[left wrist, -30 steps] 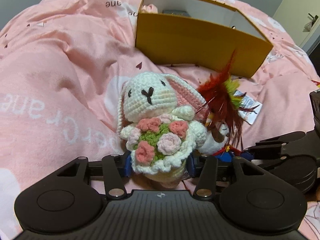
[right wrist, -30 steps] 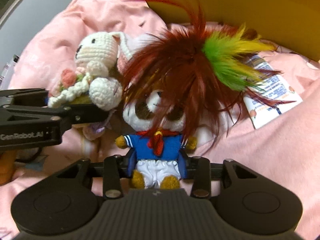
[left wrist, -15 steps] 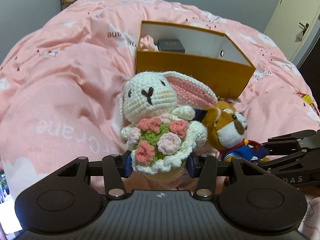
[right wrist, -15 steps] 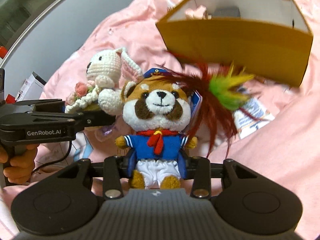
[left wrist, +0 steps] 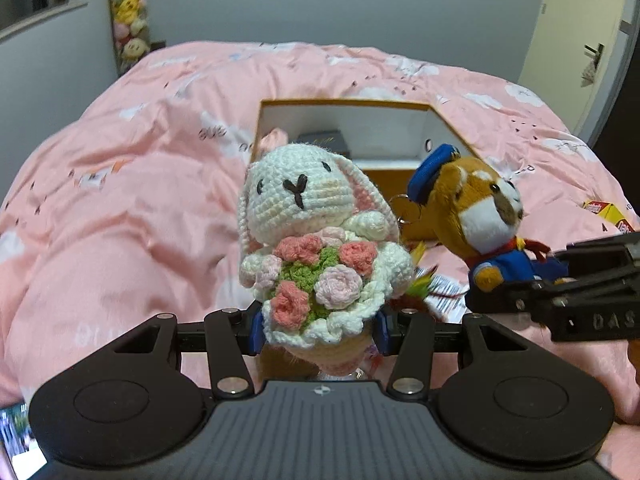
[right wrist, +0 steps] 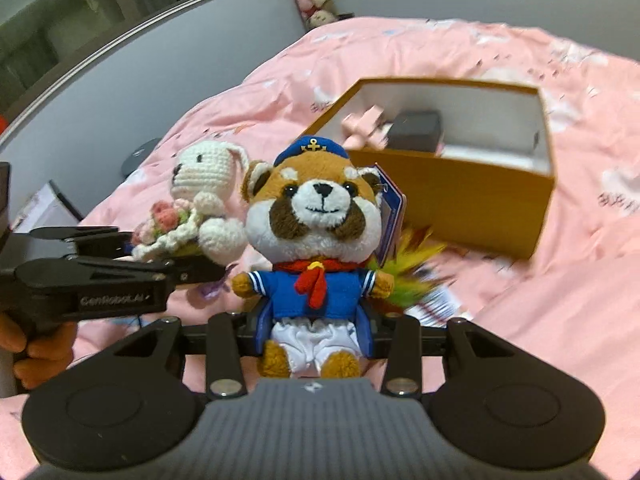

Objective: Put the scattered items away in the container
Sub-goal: 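Carry the bunny with the left tool while the right tool carries the sailor plush toward the box, then lower the bunny and sailor plush side by side into the orange box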

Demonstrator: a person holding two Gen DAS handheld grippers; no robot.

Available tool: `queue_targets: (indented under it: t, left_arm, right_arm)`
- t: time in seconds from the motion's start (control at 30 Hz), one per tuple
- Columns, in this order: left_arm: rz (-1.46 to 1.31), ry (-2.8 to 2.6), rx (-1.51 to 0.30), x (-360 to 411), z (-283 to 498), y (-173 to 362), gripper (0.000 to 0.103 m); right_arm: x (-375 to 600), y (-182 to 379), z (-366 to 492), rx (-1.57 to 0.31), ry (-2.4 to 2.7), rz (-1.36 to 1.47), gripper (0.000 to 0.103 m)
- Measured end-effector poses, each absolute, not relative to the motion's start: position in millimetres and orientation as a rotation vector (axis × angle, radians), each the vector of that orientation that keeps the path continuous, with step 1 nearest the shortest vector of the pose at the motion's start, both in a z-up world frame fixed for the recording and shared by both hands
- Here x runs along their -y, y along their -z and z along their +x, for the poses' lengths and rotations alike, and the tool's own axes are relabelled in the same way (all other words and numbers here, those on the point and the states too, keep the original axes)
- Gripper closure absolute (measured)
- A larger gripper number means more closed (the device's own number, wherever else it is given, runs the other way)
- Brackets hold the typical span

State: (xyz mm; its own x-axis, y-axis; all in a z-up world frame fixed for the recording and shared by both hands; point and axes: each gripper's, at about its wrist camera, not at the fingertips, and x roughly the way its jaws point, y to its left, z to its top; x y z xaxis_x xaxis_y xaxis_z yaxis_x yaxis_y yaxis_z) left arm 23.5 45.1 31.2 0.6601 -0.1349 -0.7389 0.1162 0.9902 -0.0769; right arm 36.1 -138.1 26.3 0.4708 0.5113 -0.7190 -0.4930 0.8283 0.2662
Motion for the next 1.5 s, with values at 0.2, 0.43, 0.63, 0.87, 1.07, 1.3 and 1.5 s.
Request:
queue_targets:
  t: [0.2,0.43,0.63,0.87,1.07,1.3,1.5]
  left_arm:
    - [0.004,0.192,-0.796,-31.2,41.3,-43.5,0.046]
    - [-0.01,0.252,-0.769,-25.8,73.3,-52.0,0.046]
    - [-0.022,0.278,-0.755,-28.1,106.8,-54.2,0.046]
    - [-0.013,0.306,-0.773,-25.1,160.2,-45.0,0.046]
    - [0.021,0.351,-0.836,-13.5,206.7,-27.1,0.046]
    - [0.081,0.41,-0.9,10.5,255.2,5.5,0.046]
    - [0.109,0.447,-0.945,16.9,282.3,26.6,0.046]
  right_arm:
    - [154.9,-39.8,57.7,-0.871,-0.536,0.037,0.059]
    - [166.3,-59.8,81.8,-0.826,-0.478,0.017,0.059]
    - [173.8,-67.6,113.4,-0.803,-0.417,0.012,0.059]
    - [175.9,-59.5,163.0,-0.828,-0.369,0.012,0.059]
    - [170.2,-47.8,208.4,-0.843,-0.338,-0.01,0.059]
    - [155.6,-14.7,259.0,-0.908,-0.268,-0.084,0.059]
    - [155.0,6.4,286.8,-0.958,-0.272,-0.084,0.059]
